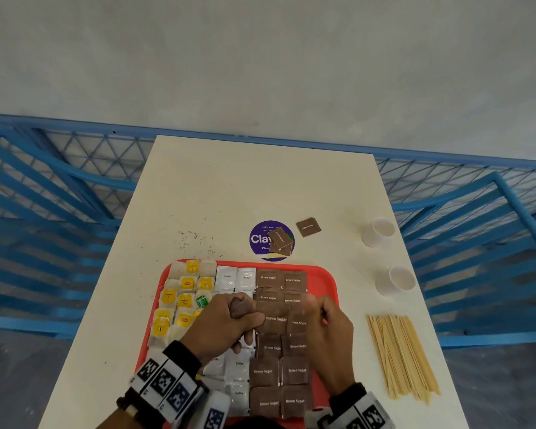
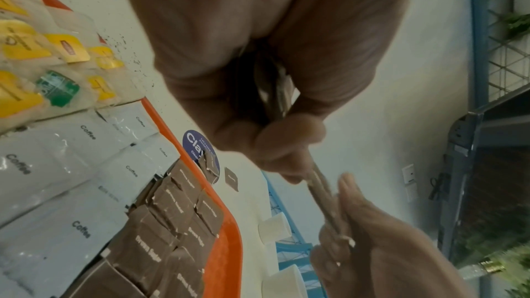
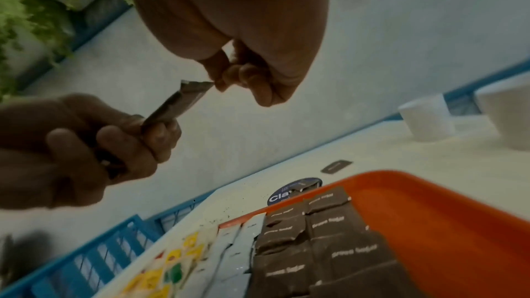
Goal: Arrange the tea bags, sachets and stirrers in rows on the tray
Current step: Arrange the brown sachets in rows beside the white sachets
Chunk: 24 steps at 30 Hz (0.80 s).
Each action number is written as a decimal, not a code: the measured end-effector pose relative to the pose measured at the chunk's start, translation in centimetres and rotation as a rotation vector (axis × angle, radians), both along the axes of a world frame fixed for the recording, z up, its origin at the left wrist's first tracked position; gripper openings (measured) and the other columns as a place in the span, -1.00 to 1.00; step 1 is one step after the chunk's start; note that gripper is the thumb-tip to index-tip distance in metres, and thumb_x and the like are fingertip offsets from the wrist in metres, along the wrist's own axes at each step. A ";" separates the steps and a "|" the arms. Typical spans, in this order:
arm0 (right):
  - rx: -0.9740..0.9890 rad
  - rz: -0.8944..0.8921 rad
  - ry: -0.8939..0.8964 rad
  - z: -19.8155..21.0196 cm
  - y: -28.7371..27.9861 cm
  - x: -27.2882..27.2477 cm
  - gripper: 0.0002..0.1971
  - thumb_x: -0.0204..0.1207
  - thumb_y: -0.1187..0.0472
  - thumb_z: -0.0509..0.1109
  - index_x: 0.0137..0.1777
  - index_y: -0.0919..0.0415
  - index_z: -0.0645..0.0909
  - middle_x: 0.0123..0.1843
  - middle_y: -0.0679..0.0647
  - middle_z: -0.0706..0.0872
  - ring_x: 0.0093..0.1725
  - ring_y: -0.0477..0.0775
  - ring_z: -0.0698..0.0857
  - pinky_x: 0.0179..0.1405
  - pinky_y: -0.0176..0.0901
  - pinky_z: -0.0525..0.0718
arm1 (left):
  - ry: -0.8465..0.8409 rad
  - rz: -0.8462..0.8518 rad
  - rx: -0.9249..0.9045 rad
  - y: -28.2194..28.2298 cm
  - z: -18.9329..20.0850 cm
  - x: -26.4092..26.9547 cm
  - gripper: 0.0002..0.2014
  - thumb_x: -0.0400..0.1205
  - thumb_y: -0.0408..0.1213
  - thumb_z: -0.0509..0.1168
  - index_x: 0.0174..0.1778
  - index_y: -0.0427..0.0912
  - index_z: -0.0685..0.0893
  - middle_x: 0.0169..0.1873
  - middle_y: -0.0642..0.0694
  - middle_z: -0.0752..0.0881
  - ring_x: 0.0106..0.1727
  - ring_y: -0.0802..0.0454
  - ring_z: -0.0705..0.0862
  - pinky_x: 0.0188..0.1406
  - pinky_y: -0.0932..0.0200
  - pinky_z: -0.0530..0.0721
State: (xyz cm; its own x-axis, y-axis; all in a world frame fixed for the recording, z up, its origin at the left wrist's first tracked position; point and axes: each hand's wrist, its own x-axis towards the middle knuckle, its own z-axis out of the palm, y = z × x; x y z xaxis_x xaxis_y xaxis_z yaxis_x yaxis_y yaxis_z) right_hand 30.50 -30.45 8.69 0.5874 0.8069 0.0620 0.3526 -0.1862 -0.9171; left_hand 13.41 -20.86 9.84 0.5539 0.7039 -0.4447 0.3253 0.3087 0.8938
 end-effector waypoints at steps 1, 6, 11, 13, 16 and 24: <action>-0.012 0.019 0.106 0.1 -0.1 0.3 -0.65 0.69 0.05 0.29 -0.36 0.06 0.51 -0.44 -0.15 0.60 -0.43 -0.22 0.51 -0.40 -0.42 0.45 | -0.001 0.008 -0.009 0.0 0.0 0.0 -0.82 0.63 -0.40 0.43 -0.15 -0.46 0.62 -0.46 -0.11 0.76 -0.50 0.02 0.67 -0.62 0.21 0.59; -0.197 0.232 0.380 -0.4 -0.2 0.8 -0.89 0.47 0.10 0.57 -0.09 0.12 0.78 -0.23 0.08 0.83 -0.24 0.03 0.78 -0.09 0.00 0.75 | -0.007 0.006 -0.024 -0.3 -0.1 0.1 -0.82 0.64 -0.36 0.41 -0.05 -0.45 0.65 -0.45 -0.13 0.74 -0.51 0.06 0.67 -0.62 0.21 0.59; -0.304 0.258 0.567 -0.8 -0.3 1.4 -0.73 0.44 -0.03 0.58 0.02 0.11 0.79 -0.16 0.06 0.85 -0.19 0.06 0.81 -0.12 -0.02 0.78 | -0.049 -0.010 -0.060 -0.4 -0.3 0.0 -0.82 0.66 -0.36 0.38 0.00 -0.46 0.65 -0.47 -0.14 0.71 -0.53 0.08 0.64 -0.63 0.23 0.58; -0.317 0.309 0.621 -0.6 -0.3 1.1 -0.81 0.47 0.05 0.54 -0.09 0.18 0.79 -0.33 0.04 0.77 -0.40 -0.07 0.65 -0.37 -0.26 0.61 | -0.048 -0.014 -0.074 -0.4 -0.4 0.0 -0.83 0.66 -0.34 0.40 0.00 -0.42 0.66 -0.46 -0.16 0.70 -0.53 0.08 0.64 -0.63 0.23 0.57; -0.279 0.250 0.636 -0.4 -0.3 1.1 -0.79 0.43 0.06 0.54 -0.22 0.23 0.78 -0.43 0.13 0.70 -0.48 -0.04 0.57 -0.43 -0.29 0.54 | -0.040 -0.069 -0.091 -0.5 -0.5 -0.2 -0.85 0.62 -0.34 0.45 -0.03 -0.36 0.67 -0.36 -0.20 0.76 -0.45 0.01 0.69 -0.63 0.23 0.59; -0.134 0.183 0.119 -0.7 -0.2 -0.3 -0.86 0.54 0.29 0.50 -0.14 0.03 0.81 -0.31 -0.15 0.81 -0.33 -0.14 0.74 -0.26 -0.34 0.66 | 0.169 -0.069 0.121 -1.1 -1.2 0.3 -0.93 0.56 -0.47 0.44 -0.09 -0.27 0.71 -0.48 -0.12 0.75 -0.52 0.03 0.72 -0.62 0.16 0.66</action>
State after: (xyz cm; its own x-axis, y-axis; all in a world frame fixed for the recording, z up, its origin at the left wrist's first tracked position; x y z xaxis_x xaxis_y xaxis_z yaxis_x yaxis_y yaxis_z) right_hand 30.16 -30.68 8.04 0.4274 0.8970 -0.1132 0.2829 -0.2516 -0.9256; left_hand 13.75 -22.00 8.65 0.5273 0.7208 -0.4499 0.4905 0.1741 0.8539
